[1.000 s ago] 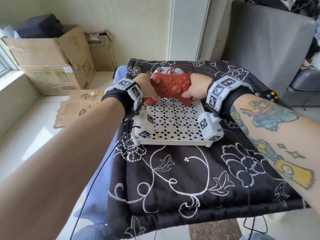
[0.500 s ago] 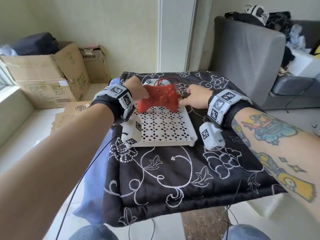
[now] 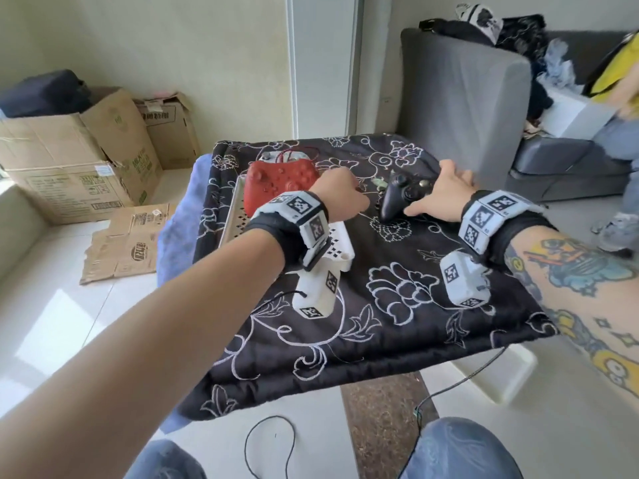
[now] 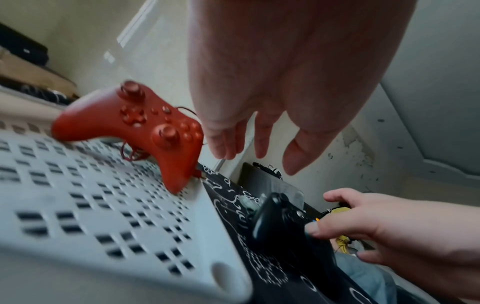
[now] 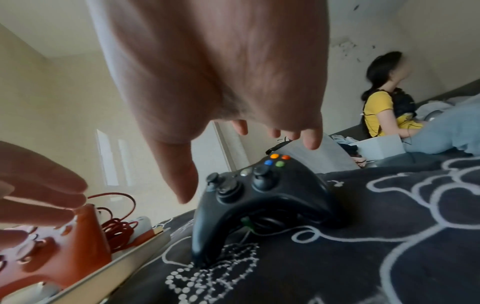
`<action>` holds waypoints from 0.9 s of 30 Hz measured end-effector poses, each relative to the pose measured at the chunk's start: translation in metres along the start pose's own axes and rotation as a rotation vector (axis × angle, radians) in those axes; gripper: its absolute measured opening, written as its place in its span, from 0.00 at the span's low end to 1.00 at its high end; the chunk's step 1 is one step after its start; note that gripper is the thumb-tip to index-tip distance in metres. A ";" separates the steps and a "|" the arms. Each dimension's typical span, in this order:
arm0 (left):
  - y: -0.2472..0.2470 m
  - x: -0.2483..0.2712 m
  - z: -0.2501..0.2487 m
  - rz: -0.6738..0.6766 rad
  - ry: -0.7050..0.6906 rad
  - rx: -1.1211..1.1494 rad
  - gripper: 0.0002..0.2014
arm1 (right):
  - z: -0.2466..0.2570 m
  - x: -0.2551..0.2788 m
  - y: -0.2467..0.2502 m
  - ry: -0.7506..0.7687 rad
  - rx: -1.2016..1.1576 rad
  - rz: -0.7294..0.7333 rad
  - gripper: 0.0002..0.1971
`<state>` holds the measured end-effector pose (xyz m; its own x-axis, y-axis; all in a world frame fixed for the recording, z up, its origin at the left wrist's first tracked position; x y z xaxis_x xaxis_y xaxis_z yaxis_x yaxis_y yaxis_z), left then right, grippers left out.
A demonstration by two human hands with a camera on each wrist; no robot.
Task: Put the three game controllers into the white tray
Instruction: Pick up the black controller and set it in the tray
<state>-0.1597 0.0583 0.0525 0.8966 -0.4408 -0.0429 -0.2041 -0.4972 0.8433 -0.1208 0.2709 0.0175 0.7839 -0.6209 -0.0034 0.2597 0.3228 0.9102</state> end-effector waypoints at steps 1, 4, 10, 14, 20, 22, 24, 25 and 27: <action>-0.009 -0.003 -0.002 0.022 -0.005 0.000 0.10 | -0.007 -0.001 -0.002 -0.012 -0.006 0.005 0.58; -0.029 -0.013 -0.006 0.060 0.002 0.030 0.29 | -0.024 -0.006 -0.004 -0.029 -0.042 -0.016 0.56; -0.062 -0.032 -0.019 0.171 0.080 0.109 0.43 | -0.051 -0.025 -0.016 -0.067 -0.104 0.041 0.66; -0.073 -0.050 -0.025 0.168 0.114 0.135 0.54 | -0.057 -0.039 -0.023 -0.057 -0.179 0.056 0.68; -0.093 -0.070 -0.023 0.231 0.164 0.096 0.53 | -0.054 -0.057 -0.025 0.005 -0.348 0.080 0.65; -0.100 -0.072 -0.027 0.261 0.152 0.074 0.51 | -0.055 -0.063 -0.029 0.018 -0.373 0.075 0.61; -0.103 -0.073 -0.032 0.271 0.145 0.036 0.49 | -0.056 -0.066 -0.032 0.013 -0.405 0.070 0.57; -0.102 -0.074 -0.032 0.264 0.146 0.015 0.48 | -0.056 -0.069 -0.034 0.012 -0.436 0.076 0.56; -0.101 -0.078 -0.029 0.254 0.151 -0.022 0.47 | -0.057 -0.070 -0.037 0.002 -0.486 0.106 0.57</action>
<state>-0.1978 0.1646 -0.0139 0.8667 -0.4317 0.2499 -0.4222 -0.3680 0.8284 -0.1533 0.3432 -0.0398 0.8210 -0.5656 0.0771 0.4113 0.6798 0.6072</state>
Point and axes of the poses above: each hand's wrist, its own x-axis away from the middle knuckle, its own y-axis out of the back of the hand, z = x × y, the point moved 9 cm from there along -x, towards the middle knuckle, and after that the axes turned 2 degrees about -z, right-handed, at the moved point
